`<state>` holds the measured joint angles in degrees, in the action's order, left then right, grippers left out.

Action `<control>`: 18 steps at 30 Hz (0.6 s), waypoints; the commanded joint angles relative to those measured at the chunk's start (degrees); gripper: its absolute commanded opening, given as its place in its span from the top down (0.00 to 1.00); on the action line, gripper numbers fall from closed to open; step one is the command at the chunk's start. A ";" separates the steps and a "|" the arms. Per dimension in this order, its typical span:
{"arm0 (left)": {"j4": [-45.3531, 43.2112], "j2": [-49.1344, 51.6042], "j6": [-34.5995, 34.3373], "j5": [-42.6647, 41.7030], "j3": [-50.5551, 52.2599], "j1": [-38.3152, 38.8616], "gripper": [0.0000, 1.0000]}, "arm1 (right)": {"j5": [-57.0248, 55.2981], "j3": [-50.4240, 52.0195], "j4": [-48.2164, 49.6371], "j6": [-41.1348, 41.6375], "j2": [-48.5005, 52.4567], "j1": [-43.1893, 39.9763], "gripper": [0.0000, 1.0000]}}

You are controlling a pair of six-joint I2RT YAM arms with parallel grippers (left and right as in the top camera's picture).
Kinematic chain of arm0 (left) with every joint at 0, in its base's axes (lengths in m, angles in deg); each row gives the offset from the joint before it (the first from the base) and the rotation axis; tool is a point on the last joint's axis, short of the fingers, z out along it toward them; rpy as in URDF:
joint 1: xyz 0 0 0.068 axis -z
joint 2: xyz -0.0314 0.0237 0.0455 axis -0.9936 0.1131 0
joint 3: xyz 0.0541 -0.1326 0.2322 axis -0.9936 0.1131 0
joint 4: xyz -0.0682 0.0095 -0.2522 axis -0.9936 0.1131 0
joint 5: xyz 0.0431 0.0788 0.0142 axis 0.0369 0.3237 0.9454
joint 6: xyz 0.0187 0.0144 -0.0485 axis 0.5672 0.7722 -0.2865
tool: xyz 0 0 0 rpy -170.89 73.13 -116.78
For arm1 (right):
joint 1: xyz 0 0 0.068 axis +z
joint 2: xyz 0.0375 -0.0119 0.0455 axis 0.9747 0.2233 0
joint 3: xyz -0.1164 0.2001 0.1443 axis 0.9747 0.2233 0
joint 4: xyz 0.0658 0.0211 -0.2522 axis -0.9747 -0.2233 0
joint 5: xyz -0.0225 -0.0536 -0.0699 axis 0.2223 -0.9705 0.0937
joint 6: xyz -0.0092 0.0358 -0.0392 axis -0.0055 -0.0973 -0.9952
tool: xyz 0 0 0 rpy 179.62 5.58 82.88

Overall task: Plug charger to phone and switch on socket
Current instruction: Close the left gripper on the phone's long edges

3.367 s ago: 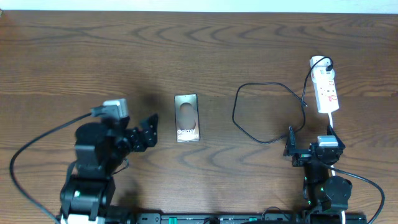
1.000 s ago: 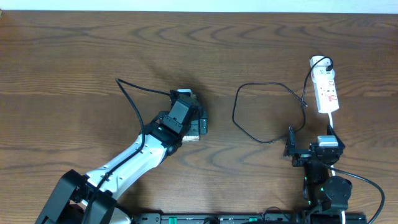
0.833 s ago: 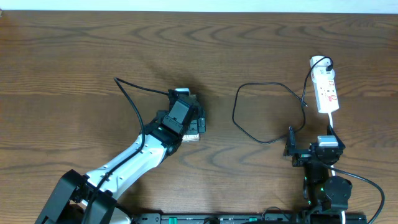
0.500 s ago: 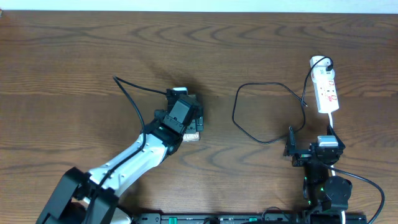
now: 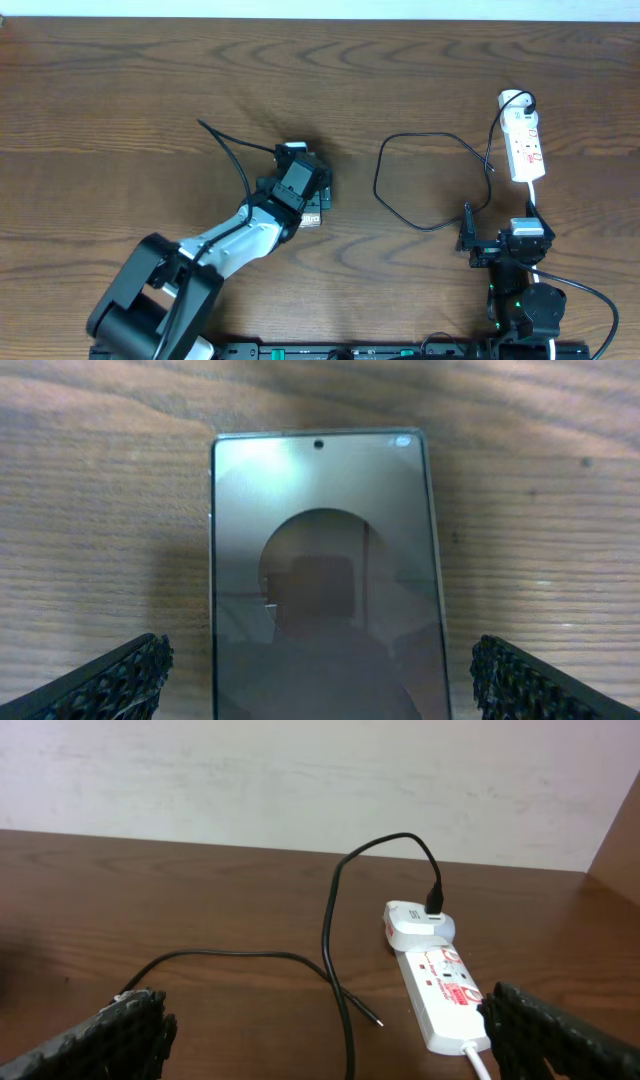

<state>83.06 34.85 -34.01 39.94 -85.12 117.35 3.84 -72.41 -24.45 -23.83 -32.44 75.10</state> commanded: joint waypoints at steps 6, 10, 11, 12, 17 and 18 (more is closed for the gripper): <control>-1.66 3.06 -1.01 0.07 -1.53 -0.13 0.02 | -0.22 0.13 -0.13 0.46 -0.20 0.33 0.01; -1.62 3.23 -0.98 -0.55 -1.53 -0.13 0.02 | -0.22 0.13 -0.13 0.46 -0.20 0.33 0.01; -1.60 3.30 -1.01 -0.72 -1.53 -0.13 0.02 | -0.22 0.13 -0.13 0.48 -0.20 0.33 0.01; -1.60 3.34 -1.01 -1.09 -1.53 -0.13 0.02 | -0.22 0.13 -0.13 0.48 -0.20 0.33 0.01; -1.57 3.56 -1.20 -1.88 -1.53 -0.13 0.02 | -0.22 0.13 -0.13 0.46 -0.20 0.33 0.01; -1.53 3.56 -1.20 -1.88 -1.53 -0.13 0.02 | -0.22 0.13 -0.13 0.48 -0.20 0.33 0.01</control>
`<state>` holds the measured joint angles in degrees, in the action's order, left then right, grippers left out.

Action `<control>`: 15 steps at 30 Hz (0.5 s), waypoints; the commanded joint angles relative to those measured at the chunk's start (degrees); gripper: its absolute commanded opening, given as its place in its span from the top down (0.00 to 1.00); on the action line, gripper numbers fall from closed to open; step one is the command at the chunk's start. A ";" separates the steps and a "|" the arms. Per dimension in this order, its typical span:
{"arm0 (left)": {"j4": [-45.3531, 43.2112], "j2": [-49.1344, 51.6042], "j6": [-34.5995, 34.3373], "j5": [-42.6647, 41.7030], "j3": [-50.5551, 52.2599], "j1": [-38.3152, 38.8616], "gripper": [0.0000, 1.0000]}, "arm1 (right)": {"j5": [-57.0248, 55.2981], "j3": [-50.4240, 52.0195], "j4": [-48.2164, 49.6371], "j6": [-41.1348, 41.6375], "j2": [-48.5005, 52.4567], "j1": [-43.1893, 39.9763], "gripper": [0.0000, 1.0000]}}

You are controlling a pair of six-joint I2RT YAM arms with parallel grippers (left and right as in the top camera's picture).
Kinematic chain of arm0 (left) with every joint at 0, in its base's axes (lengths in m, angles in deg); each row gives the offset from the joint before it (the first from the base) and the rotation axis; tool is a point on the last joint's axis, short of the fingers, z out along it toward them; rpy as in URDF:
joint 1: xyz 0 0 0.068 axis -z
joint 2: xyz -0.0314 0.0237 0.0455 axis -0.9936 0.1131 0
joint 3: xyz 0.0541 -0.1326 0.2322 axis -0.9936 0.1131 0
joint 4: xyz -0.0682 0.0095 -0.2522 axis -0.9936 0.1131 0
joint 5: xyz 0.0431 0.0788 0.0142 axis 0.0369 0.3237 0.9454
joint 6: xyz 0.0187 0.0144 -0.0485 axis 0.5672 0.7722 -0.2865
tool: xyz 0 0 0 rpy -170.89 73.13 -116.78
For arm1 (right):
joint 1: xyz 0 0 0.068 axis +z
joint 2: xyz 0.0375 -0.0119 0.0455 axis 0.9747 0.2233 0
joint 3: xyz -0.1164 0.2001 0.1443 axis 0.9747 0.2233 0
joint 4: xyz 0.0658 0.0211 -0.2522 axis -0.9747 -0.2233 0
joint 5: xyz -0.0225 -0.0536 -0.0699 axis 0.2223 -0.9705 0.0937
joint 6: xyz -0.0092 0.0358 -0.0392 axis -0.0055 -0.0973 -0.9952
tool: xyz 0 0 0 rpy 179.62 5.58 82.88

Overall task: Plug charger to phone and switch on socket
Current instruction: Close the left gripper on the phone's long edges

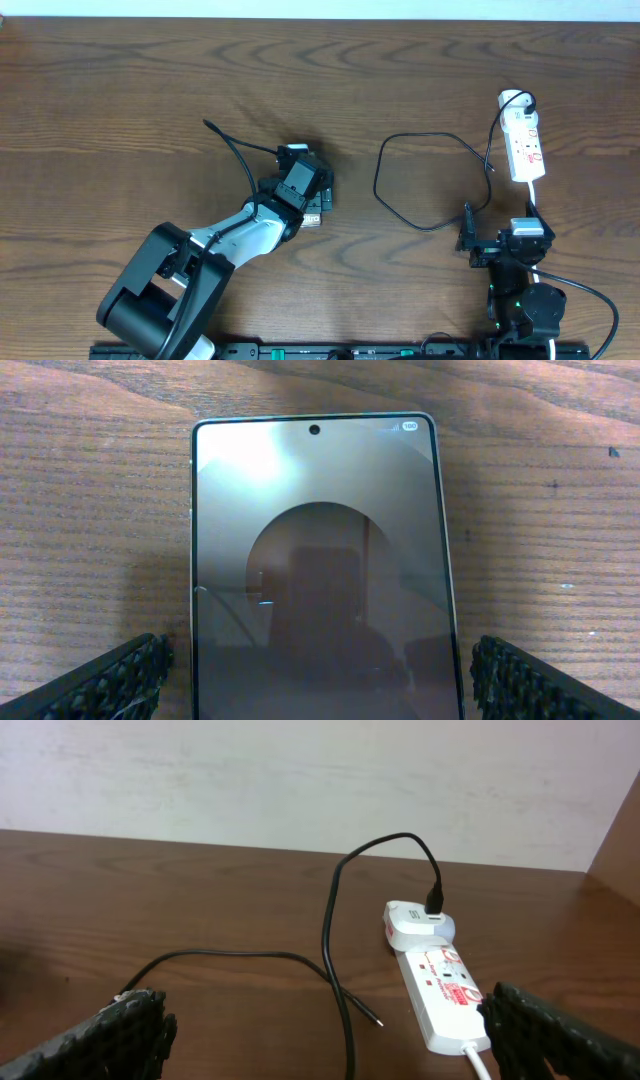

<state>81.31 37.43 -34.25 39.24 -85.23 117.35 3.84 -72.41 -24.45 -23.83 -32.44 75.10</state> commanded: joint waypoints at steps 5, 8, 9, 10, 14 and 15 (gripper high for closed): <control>1.25 0.98 -0.96 -1.38 -1.42 -0.13 0.00 | -0.22 0.13 -0.13 0.46 -0.20 0.33 0.01; 2.14 0.98 -0.90 -1.33 -1.42 -0.13 0.02 | -0.22 0.13 -0.13 0.48 -0.20 0.33 0.01; 2.38 0.98 -0.90 -1.33 -1.42 -0.15 0.02 | -0.22 0.13 -0.13 0.48 -0.20 0.33 0.01; 2.58 0.98 -0.90 -1.31 -1.42 -0.20 0.03 | -0.22 0.13 -0.13 0.46 -0.20 0.33 0.01; 2.80 0.96 -0.92 -1.31 -1.42 -0.20 0.07 | -0.22 0.13 -0.13 0.48 -0.20 0.33 0.01; 2.80 0.96 -0.92 -1.29 -1.42 -0.20 0.07 | -0.22 0.13 -0.13 0.46 -0.20 0.33 0.01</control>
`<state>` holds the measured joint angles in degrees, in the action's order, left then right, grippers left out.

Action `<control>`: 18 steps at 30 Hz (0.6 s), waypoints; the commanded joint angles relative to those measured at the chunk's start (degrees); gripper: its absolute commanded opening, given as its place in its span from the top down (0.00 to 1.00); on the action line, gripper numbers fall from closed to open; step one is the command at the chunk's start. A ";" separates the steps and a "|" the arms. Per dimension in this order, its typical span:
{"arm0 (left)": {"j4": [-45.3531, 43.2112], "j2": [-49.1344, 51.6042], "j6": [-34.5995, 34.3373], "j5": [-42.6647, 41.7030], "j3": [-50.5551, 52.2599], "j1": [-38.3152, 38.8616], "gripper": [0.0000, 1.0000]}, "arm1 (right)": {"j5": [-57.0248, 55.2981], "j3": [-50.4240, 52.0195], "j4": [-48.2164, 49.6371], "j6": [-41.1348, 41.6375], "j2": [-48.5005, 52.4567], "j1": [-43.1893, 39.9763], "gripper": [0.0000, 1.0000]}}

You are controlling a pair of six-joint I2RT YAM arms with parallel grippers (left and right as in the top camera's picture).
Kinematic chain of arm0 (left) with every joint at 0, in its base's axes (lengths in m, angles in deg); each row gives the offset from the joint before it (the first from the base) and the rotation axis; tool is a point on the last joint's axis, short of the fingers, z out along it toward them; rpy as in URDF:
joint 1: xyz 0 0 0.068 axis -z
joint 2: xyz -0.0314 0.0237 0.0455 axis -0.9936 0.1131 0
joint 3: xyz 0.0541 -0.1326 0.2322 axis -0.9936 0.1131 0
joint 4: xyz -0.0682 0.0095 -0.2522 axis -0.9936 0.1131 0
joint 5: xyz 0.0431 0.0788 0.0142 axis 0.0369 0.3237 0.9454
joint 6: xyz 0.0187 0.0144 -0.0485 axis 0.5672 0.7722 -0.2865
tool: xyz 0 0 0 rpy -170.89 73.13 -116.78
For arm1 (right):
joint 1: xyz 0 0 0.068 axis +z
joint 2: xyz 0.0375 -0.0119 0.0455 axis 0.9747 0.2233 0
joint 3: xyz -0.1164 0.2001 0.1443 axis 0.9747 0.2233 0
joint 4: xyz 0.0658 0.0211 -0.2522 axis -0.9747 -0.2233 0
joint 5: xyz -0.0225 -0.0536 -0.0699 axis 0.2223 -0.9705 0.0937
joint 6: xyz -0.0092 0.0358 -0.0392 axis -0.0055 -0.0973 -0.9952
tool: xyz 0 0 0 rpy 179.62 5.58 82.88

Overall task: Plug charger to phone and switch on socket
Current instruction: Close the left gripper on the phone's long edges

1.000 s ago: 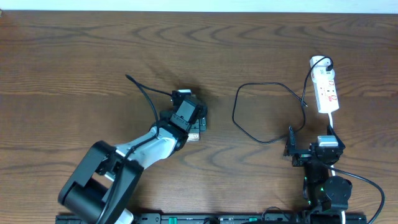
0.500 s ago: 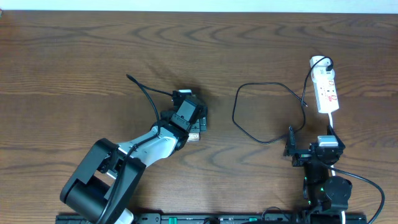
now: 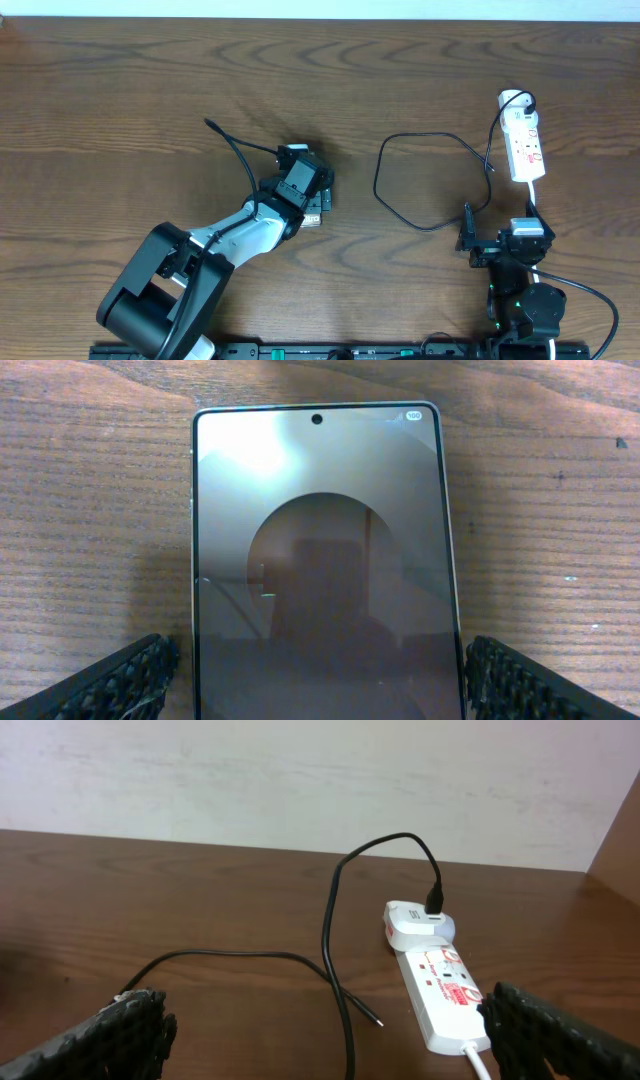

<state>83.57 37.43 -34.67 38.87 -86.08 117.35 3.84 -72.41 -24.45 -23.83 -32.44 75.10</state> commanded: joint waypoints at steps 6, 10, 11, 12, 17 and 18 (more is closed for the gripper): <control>0.96 0.96 -0.52 -0.50 -0.57 -0.20 0.11 | -0.22 0.13 -0.13 0.48 -0.20 0.33 0.01; 0.98 0.96 -0.55 -0.31 -0.57 -0.20 0.13 | -0.22 0.13 -0.13 0.46 -0.20 0.33 0.01; 1.03 0.96 -0.55 -0.31 -0.57 -0.20 0.14 | -0.22 0.13 -0.13 0.48 -0.20 0.33 0.01; 1.16 0.96 -0.59 -0.28 -0.57 -0.20 0.15 | -0.22 0.13 -0.13 0.46 -0.20 0.33 0.01; 3.10 0.94 -5.62 3.17 -0.57 -0.20 0.16 | -0.22 0.13 -0.13 0.48 -0.20 0.33 0.01; 3.10 0.94 -5.64 3.19 -0.57 -0.20 0.16 | -0.22 0.13 -0.13 0.48 -0.20 0.33 0.01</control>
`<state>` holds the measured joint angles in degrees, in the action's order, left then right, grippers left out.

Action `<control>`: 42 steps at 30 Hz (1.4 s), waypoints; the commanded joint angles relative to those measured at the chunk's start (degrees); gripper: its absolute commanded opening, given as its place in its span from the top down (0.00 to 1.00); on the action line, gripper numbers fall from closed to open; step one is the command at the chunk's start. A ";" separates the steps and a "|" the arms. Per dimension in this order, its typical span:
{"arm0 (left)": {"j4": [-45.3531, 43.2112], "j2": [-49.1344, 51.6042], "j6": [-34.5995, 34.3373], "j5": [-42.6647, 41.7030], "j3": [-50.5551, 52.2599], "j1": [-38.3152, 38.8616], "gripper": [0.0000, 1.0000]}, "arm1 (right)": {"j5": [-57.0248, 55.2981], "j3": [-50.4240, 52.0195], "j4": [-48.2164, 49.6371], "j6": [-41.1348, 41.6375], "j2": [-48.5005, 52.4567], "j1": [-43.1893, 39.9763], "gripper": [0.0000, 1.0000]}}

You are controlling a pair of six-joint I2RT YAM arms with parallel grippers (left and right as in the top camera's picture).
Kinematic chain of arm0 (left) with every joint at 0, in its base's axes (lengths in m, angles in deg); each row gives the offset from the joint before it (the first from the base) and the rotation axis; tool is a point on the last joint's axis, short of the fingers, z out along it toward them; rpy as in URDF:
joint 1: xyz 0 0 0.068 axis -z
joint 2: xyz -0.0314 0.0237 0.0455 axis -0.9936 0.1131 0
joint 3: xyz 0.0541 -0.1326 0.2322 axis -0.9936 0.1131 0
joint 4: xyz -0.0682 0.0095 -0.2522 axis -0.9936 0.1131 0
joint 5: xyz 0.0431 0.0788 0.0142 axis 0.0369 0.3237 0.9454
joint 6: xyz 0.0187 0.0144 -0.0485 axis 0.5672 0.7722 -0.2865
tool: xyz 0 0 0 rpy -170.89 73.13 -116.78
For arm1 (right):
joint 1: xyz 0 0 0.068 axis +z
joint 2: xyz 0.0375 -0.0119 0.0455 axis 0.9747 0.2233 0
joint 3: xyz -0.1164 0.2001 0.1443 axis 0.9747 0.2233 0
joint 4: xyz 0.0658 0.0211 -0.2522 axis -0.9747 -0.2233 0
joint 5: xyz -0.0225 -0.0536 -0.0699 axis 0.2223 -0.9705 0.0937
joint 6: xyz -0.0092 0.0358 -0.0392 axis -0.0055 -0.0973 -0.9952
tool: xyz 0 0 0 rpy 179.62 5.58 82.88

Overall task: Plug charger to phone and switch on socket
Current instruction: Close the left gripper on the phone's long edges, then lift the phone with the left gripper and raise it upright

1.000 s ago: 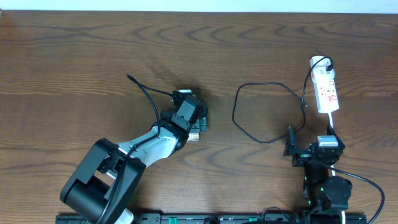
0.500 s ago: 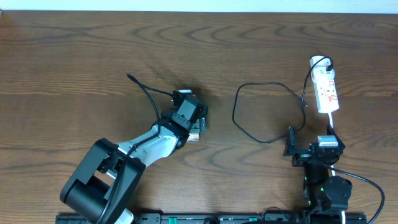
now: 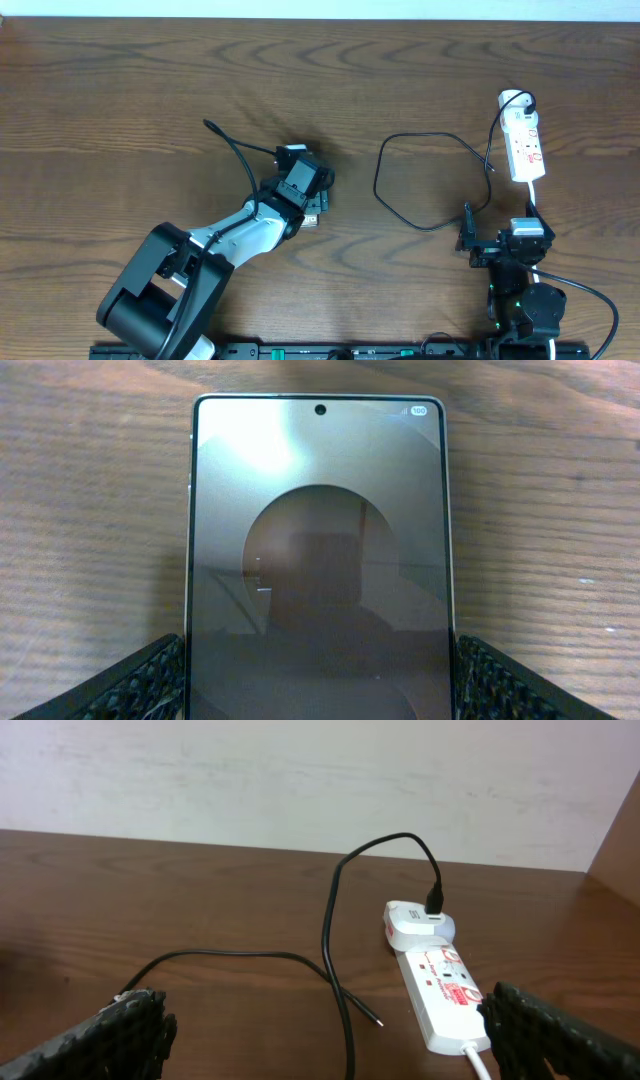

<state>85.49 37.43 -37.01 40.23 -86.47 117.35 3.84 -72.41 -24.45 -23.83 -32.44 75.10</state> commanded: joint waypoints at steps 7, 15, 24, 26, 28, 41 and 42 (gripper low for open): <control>1.11 0.94 -3.28 1.79 -0.20 -0.20 0.16 | -0.22 0.13 -0.13 0.48 -0.20 0.33 0.01; 1.03 0.94 -2.60 1.70 -0.20 -0.20 0.02 | -0.22 0.13 -0.13 0.48 -0.20 0.33 0.01; 0.42 0.94 6.32 -4.04 -0.35 -0.83 0.02 | -0.22 0.13 -0.13 0.46 -0.20 0.33 0.01; 2.14 0.94 7.43 -6.32 -1.09 -1.88 0.02 | -0.22 0.13 -0.13 0.46 -0.20 0.33 0.01; 5.35 0.96 7.74 -9.07 -2.29 -3.63 0.02 | -0.22 0.13 -0.13 0.46 -0.20 0.33 0.01; 17.51 0.96 8.15 -15.87 -11.63 -8.98 0.02 | -0.22 0.13 -0.13 0.48 -0.20 0.33 0.01; 18.73 0.98 8.17 -15.85 -12.61 -8.98 0.02 | -0.22 0.13 -0.13 0.48 -0.20 0.33 0.01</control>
<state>102.56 37.70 -29.95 25.67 -95.79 108.41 3.84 -72.41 -24.45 -23.83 -32.44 75.10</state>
